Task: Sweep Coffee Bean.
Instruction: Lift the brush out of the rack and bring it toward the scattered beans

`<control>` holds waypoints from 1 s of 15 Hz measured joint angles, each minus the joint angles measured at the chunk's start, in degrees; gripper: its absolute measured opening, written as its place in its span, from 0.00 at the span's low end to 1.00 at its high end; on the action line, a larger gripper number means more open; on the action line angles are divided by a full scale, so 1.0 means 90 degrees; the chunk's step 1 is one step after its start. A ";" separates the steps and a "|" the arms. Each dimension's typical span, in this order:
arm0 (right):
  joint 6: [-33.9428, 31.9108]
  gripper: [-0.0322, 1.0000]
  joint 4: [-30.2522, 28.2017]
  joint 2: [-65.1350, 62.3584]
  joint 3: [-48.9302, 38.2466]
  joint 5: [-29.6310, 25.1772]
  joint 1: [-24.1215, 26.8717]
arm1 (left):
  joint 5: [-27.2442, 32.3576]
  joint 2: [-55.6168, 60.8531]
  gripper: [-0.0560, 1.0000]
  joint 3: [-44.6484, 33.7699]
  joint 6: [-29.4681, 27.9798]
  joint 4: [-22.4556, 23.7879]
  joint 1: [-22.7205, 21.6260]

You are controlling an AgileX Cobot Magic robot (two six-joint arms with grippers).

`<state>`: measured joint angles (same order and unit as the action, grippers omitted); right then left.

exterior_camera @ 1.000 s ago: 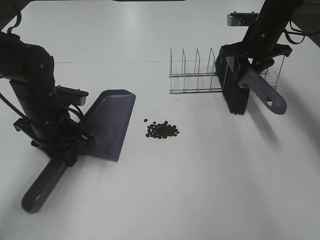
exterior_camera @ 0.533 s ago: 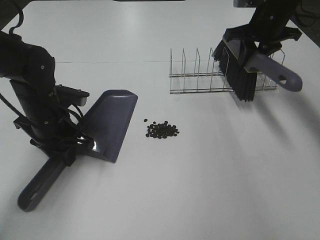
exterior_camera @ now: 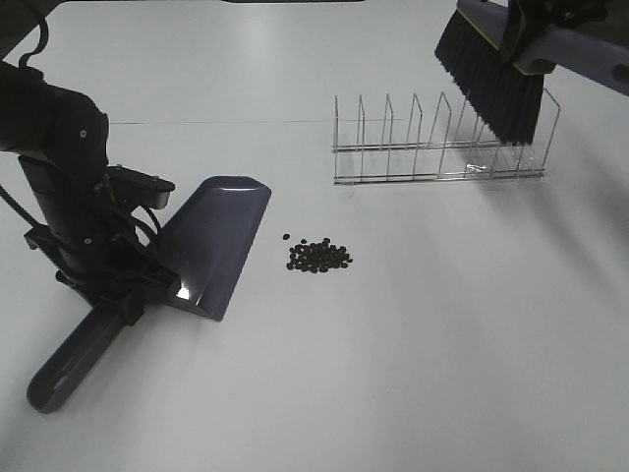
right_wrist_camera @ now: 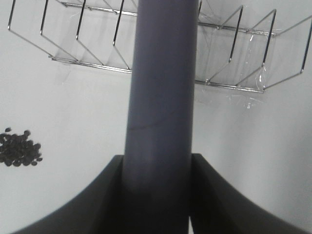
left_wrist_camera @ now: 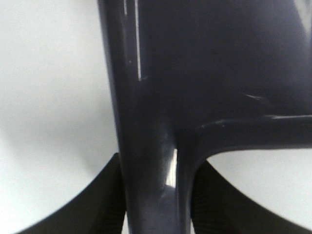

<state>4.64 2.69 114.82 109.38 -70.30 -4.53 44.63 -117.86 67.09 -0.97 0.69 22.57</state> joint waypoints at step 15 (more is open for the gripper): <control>-0.2489 0.37 -0.2502 -0.1490 -0.4081 0.1114 -0.1522 | 0.0815 -0.0433 0.36 0.0458 -0.1222 0.2107 0.0936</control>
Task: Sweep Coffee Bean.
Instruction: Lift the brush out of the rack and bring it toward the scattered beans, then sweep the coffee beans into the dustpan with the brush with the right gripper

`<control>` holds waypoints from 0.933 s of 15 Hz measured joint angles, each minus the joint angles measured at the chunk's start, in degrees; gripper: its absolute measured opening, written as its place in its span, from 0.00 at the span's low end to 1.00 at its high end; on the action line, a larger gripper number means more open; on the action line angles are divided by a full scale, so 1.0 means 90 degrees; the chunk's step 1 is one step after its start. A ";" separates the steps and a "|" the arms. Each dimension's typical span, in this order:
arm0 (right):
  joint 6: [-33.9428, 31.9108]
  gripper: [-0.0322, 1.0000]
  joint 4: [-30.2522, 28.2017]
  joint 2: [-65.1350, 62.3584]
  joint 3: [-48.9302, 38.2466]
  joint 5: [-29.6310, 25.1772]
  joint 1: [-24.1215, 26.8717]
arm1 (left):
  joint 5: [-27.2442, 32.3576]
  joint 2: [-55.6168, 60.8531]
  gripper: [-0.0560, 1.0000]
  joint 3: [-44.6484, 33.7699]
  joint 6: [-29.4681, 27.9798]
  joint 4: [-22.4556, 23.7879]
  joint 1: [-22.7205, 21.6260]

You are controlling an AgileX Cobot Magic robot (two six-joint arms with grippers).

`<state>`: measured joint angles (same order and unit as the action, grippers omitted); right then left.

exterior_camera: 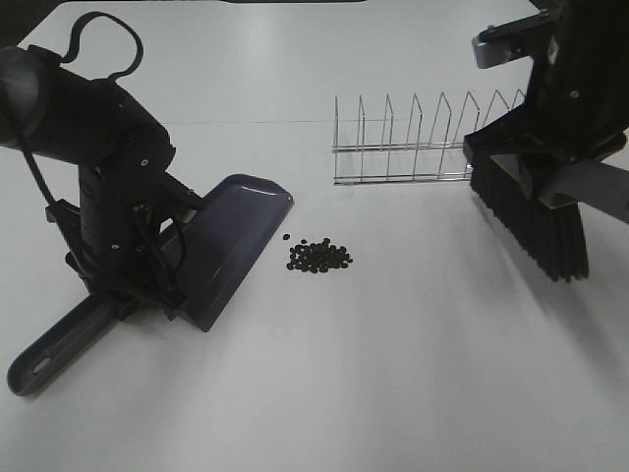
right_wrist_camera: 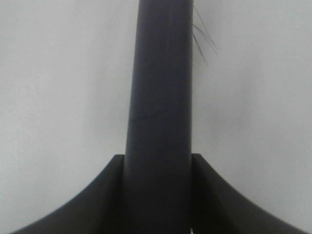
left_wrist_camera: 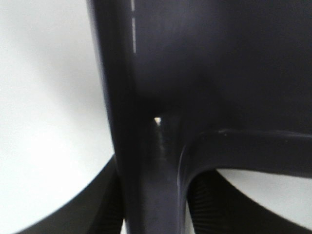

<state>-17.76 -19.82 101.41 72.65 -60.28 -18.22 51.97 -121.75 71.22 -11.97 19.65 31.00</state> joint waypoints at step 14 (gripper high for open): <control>0.0210 0.37 0.1967 0.1986 0.0076 0.2133 -0.1146 | 0.0248 -0.0299 0.36 0.0465 0.1063 -0.0789 0.0051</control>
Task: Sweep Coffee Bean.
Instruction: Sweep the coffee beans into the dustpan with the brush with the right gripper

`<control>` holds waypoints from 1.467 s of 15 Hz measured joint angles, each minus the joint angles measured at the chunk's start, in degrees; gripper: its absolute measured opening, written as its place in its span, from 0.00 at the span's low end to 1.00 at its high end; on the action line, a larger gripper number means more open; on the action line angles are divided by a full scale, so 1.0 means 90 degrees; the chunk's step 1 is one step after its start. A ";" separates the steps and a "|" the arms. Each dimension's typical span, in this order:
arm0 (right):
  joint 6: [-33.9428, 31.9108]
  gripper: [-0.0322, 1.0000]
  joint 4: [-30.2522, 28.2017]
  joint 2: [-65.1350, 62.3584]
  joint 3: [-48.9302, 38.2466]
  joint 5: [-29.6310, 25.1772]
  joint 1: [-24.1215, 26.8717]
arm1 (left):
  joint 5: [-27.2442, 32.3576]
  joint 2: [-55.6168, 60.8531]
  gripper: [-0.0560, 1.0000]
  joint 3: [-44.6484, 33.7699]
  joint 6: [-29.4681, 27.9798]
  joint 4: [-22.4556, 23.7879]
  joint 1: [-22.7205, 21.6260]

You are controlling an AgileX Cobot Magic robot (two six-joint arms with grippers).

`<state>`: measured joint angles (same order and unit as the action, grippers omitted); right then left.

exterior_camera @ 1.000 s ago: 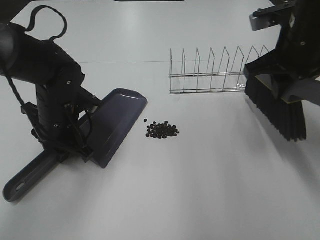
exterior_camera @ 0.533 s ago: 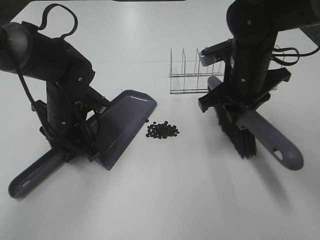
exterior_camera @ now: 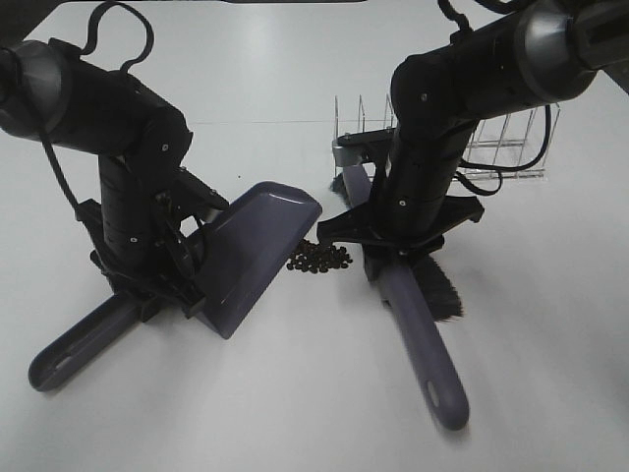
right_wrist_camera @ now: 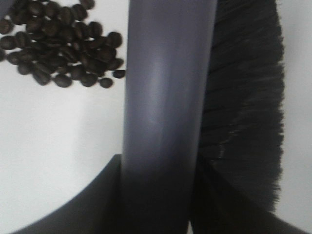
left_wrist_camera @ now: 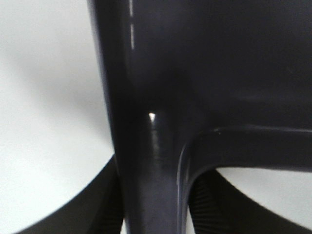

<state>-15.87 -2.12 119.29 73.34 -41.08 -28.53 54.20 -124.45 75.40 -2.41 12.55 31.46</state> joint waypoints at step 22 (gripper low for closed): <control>0.2343 0.37 0.4386 0.0121 0.0344 0.0898 0.0000 | 0.0000 0.0006 0.36 0.0006 0.0000 -0.0847 0.0000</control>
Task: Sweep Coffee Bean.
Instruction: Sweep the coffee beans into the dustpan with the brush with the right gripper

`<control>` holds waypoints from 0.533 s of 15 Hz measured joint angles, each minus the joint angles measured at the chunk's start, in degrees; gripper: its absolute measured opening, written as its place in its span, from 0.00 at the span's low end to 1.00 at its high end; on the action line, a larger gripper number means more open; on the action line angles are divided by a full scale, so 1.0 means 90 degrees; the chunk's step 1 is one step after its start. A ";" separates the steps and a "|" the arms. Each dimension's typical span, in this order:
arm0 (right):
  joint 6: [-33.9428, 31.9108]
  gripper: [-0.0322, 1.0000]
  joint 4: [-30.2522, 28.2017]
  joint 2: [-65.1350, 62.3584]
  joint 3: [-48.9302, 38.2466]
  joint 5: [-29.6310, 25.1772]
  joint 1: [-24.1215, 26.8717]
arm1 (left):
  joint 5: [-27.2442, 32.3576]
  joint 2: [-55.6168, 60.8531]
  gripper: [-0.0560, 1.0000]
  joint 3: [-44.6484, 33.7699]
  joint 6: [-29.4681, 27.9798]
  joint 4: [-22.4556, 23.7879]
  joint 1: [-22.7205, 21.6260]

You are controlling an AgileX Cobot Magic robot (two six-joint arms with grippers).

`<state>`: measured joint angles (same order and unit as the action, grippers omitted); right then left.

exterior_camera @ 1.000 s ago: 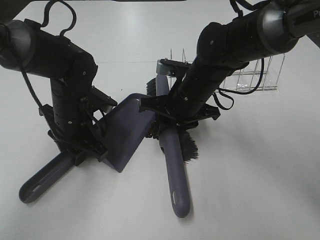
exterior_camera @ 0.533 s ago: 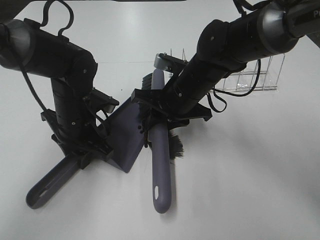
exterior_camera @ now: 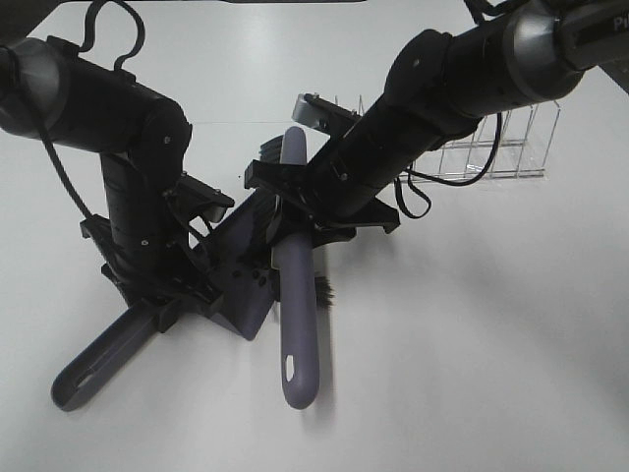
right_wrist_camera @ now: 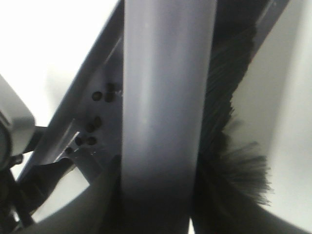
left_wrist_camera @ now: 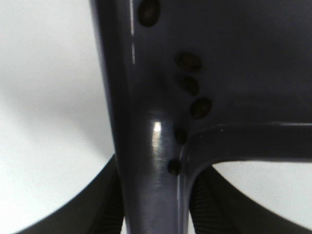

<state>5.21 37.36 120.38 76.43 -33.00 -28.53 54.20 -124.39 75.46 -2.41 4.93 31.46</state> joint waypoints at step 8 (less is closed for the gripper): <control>-0.0032 0.37 -0.1197 0.0000 0.1089 -0.1502 0.0000 | -0.0019 0.0000 0.36 0.0000 0.0000 -0.0115 0.0000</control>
<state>4.93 26.59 120.38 86.23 -46.52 -28.53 54.03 -124.39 75.46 -2.41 3.90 31.46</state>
